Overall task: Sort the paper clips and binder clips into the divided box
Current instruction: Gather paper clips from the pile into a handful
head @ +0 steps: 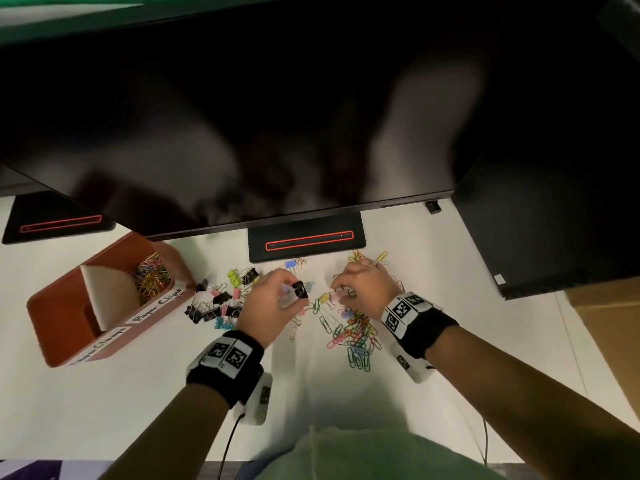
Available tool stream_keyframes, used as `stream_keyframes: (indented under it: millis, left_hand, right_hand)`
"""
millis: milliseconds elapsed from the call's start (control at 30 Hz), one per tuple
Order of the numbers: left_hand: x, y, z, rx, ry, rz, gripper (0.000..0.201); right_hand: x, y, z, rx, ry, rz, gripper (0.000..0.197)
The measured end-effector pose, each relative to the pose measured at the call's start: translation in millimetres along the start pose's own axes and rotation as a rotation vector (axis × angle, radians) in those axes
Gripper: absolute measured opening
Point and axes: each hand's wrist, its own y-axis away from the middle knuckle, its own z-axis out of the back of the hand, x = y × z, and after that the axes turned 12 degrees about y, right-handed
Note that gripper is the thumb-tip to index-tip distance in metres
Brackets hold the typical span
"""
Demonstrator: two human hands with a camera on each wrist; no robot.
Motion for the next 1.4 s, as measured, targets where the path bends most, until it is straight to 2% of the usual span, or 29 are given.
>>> stream_keyframes:
  millis: [133, 200, 300, 400, 533, 633, 700, 767, 967, 1033, 1167, 1267, 1400]
  left_hand:
    - [14, 0, 16, -0.071, -0.068, 0.044, 0.040]
    - [20, 6, 19, -0.074, -0.118, 0.042, 0.034]
    - [28, 22, 15, 0.011, -0.177, 0.037, 0.023]
    - [36, 36, 4, 0.072, -0.209, 0.070, 0.024]
    - [44, 40, -13, 0.062, -0.193, 0.129, 0.026]
    - [46, 39, -20, 0.048, -0.194, 0.127, 0.015]
    - [45, 38, -22, 0.049, -0.189, 0.123, 0.005]
    - [45, 38, -24, 0.058, -0.200, 0.101, 0.004]
    - [43, 42, -25, 0.157, -0.237, 0.026, 0.007]
    - [45, 43, -24, 0.191, -0.194, 0.001, 0.012]
    - [46, 45, -25, 0.238, -0.159, -0.147, 0.005]
    - [40, 42, -32, 0.236, -0.174, -0.208, 0.002]
    - [27, 26, -42, 0.186, -0.266, -0.250, 0.006]
  right_hand:
    - [2, -6, 4, -0.022, -0.009, 0.008, 0.025]
    - [6, -12, 7, -0.060, -0.040, 0.017, 0.024]
    - [16, -21, 11, -0.112, -0.047, 0.026, 0.025]
    - [23, -21, 12, -0.153, -0.039, 0.068, 0.025]
    - [35, -14, 3, -0.049, 0.100, 0.218, 0.021]
    - [43, -15, -4, 0.061, 0.235, 0.208, 0.024]
    - [45, -15, -7, 0.077, 0.265, 0.187, 0.023]
    - [44, -14, -9, 0.045, 0.215, 0.175, 0.023]
    - [45, -10, -8, 0.073, 0.181, 0.178, 0.025]
    - [40, -5, -4, 0.023, 0.117, 0.177, 0.022]
    - [15, 10, 9, -0.119, -0.138, 0.076, 0.017]
    - [-6, 26, 10, -0.130, -0.275, 0.021, 0.014]
    - [-21, 45, -1, -0.134, -0.308, 0.052, 0.011]
